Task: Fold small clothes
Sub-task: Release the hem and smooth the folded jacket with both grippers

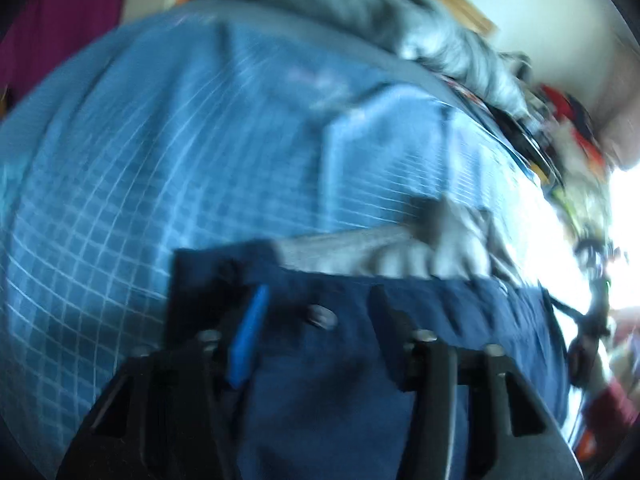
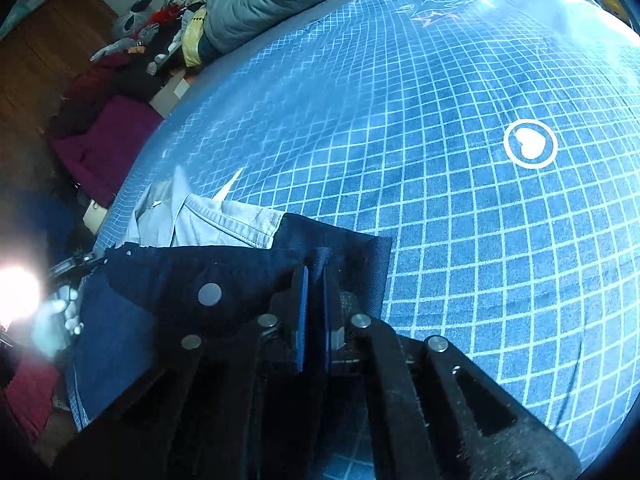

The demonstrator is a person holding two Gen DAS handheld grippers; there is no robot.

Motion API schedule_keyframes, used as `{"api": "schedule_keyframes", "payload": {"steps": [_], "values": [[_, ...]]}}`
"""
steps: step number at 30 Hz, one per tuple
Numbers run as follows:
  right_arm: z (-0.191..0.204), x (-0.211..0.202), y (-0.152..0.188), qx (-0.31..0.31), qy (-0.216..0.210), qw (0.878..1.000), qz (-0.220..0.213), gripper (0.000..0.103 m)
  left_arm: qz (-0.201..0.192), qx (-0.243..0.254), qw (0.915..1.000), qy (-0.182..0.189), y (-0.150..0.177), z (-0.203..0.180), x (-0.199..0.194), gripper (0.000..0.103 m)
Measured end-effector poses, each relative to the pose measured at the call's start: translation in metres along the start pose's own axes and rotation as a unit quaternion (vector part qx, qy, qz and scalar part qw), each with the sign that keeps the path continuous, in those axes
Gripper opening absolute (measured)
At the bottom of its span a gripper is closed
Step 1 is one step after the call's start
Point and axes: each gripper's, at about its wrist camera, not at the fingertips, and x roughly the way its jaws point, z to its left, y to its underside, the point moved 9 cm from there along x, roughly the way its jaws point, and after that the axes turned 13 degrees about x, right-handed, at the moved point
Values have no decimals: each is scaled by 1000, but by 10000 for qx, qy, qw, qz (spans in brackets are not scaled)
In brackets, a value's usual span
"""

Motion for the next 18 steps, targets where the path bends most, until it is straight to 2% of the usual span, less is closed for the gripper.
{"api": "schedule_keyframes", "payload": {"steps": [1, 3, 5, 6, 7, 8, 9, 11, 13, 15, 17, 18], "values": [[-2, -1, 1, -1, -11, 10000, -11, 4, -7, -179, 9998, -24, -1, 8, 3, 32], [-2, -2, 1, -39, 21, 10000, -34, 4, -145, -506, 9986, -36, -8, 22, -2, 30], [-2, -3, 1, -68, 98, 9999, -56, 5, -214, -466, 9969, -598, -9, 35, -17, 45], [0, -4, 1, -106, 226, 9996, -101, 10, -259, -428, 9964, -682, -8, 38, -24, 45], [3, -11, 1, -253, 542, 9980, -215, 17, -291, -412, 9965, -673, -3, 38, -39, 45], [12, -20, 3, -422, 768, 9956, -329, 18, -334, -359, 9968, -632, 1, 35, -51, 45], [22, -30, 4, -593, 785, 9942, -443, 18, -453, -199, 9975, -511, 8, 25, -71, 45], [53, -61, 18, -994, 635, 9902, -752, 23, -628, 210, 9974, -285, 28, 0, -107, 52], [87, -91, 51, -1225, 316, 9875, -942, 33, -760, 419, 9961, 134, 59, -29, -136, 57], [111, -100, 92, -1407, 94, 9863, -854, 36, -751, 541, 9947, 455, 89, -51, -149, 57], [131, -92, 146, -1641, -66, 9850, -534, 36, -670, 519, 9929, 839, 126, -68, -153, 57], [139, -85, 172, -1784, -105, 9833, -347, 35, -593, 450, 9930, 916, 140, -69, -150, 57]]}}
